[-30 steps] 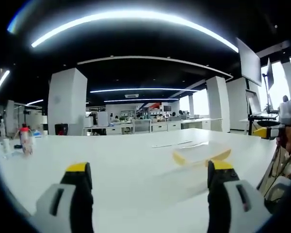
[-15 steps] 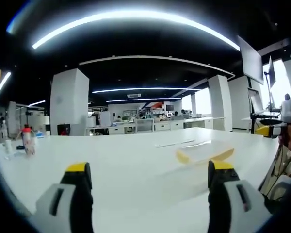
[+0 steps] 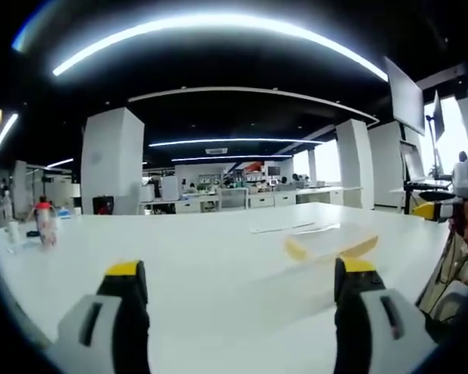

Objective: Snap each plastic latch of the storage box into its locked position after aligning the lid with the box until every specified latch is closed and the lid sits flush.

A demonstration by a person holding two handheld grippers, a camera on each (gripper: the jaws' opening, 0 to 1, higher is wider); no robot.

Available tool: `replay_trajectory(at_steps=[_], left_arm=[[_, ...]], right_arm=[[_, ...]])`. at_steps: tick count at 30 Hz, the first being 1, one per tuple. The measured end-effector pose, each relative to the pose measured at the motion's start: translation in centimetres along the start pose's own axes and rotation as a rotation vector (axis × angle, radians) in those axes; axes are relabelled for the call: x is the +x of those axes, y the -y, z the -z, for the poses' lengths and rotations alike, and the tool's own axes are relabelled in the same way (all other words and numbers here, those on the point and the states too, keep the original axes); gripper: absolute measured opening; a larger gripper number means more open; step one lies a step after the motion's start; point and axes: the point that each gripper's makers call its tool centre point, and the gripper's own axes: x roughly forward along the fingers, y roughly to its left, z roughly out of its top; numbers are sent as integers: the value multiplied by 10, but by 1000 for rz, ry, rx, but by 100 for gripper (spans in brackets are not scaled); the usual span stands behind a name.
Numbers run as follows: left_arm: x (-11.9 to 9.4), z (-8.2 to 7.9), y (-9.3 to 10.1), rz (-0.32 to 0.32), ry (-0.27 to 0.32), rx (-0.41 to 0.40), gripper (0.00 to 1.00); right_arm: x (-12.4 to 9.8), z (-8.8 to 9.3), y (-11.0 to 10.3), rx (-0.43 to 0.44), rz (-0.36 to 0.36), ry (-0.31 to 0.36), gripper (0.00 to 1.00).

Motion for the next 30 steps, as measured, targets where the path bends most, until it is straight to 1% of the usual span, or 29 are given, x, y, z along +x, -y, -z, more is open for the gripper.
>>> replay_trajectory(at_steps=[4,14,21,30], left_arm=[[0,1,-1,-1,-5,0,99],[-2,-5,-1,0,10,0,100],[-3,-6,-1,4,14,-10,99],[-3,-5,-2,13,1,-19,98]], right_arm=[[0,0,1,7,-1,-2,100],[-2,-5,5,5,6,12,100],[-3,-6,2,0,-7,17,100],[-2,-9,-1,-7,-13,28,100]])
